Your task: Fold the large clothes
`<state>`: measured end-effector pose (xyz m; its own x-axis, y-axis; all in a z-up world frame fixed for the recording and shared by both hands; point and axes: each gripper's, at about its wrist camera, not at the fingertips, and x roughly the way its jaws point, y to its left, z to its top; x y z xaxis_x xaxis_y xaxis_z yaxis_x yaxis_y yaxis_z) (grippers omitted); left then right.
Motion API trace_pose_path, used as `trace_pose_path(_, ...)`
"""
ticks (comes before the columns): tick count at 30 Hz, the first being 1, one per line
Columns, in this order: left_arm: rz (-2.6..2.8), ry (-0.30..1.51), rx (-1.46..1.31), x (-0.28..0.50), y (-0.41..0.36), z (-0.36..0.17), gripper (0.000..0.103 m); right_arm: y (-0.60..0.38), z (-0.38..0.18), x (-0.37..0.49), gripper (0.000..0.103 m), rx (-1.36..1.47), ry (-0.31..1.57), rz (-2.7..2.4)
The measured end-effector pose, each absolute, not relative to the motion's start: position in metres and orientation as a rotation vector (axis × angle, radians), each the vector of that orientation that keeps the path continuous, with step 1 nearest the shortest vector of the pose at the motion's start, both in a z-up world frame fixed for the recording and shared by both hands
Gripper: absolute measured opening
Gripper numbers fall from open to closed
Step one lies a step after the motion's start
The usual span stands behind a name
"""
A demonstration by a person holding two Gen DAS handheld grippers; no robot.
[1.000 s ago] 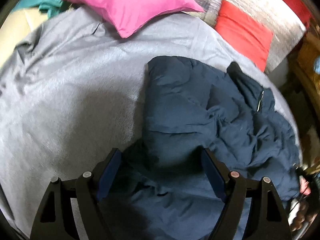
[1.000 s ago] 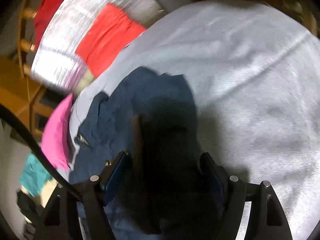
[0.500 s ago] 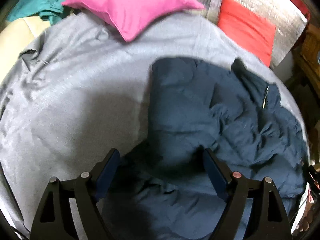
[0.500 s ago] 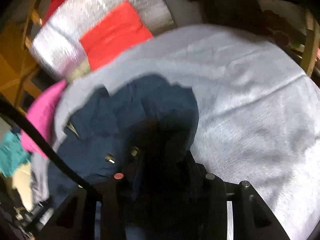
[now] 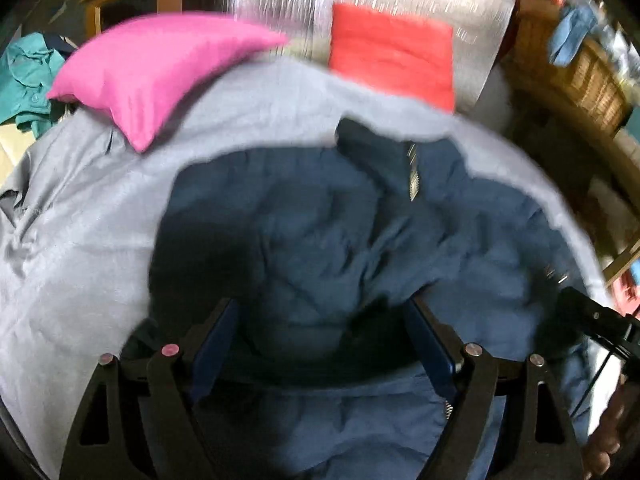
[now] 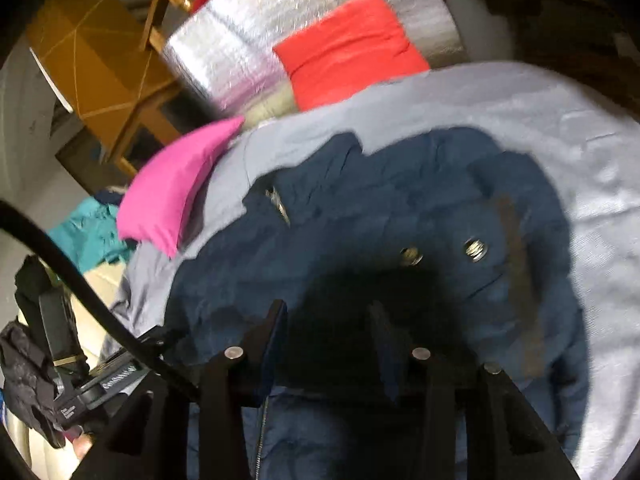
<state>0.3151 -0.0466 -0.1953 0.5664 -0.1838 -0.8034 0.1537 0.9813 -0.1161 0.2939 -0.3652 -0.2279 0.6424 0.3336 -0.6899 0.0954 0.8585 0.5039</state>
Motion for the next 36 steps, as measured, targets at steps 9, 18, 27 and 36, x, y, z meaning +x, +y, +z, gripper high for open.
trace_pose_path(9, -0.233, 1.042, -0.129, 0.322, -0.025, -0.205, 0.086, -0.383, -0.232, 0.298, 0.042, 0.666, 0.955, 0.2)
trace_pose_path(18, -0.378, 1.13, -0.425, 0.286, 0.003, -0.206, 0.086, -0.379, -0.246, 0.272, 0.066, 0.985, 1.005, 0.385)
trace_pose_path(27, -0.284, 1.112, -0.777, 0.308, 0.02, -0.24, 0.086, -0.388, -0.283, 0.278, 0.066, 1.201, 0.92, 0.184)
trace_pose_path(36, -0.175, 1.081, -0.825, 0.315, 0.023, -0.252, 0.045, -0.393, -0.285, 0.29, 0.036, 1.169, 0.803, 0.059)
